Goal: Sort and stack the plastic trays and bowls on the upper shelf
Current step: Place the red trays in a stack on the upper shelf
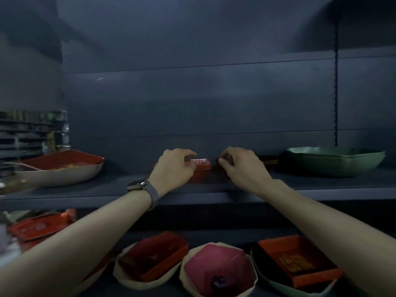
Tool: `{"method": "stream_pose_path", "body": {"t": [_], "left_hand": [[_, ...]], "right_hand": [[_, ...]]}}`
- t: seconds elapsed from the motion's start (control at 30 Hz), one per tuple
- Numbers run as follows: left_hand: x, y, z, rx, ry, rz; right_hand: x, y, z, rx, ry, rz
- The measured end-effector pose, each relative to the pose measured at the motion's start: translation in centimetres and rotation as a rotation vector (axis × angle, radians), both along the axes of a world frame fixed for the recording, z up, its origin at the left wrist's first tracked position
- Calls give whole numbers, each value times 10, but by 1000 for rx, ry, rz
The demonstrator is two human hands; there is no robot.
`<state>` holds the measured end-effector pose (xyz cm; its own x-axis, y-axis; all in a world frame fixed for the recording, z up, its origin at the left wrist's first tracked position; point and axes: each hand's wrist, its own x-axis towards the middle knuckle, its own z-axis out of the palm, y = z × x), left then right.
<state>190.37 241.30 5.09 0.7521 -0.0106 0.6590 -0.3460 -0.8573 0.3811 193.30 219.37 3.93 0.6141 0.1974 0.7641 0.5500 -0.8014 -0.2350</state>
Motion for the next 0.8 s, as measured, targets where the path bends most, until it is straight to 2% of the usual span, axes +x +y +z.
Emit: {"method": "stream_pose_path", "body": {"t": [0.57, 0.7, 0.8], "left_hand": [[-58, 259, 10, -11, -48, 439], [-55, 317, 13, 33, 44, 520], [-48, 349, 12, 22, 195, 516]], "right_hand": [[13, 257, 3, -174, 56, 297], [27, 311, 1, -227, 89, 322], [38, 344, 1, -244, 126, 325]]}}
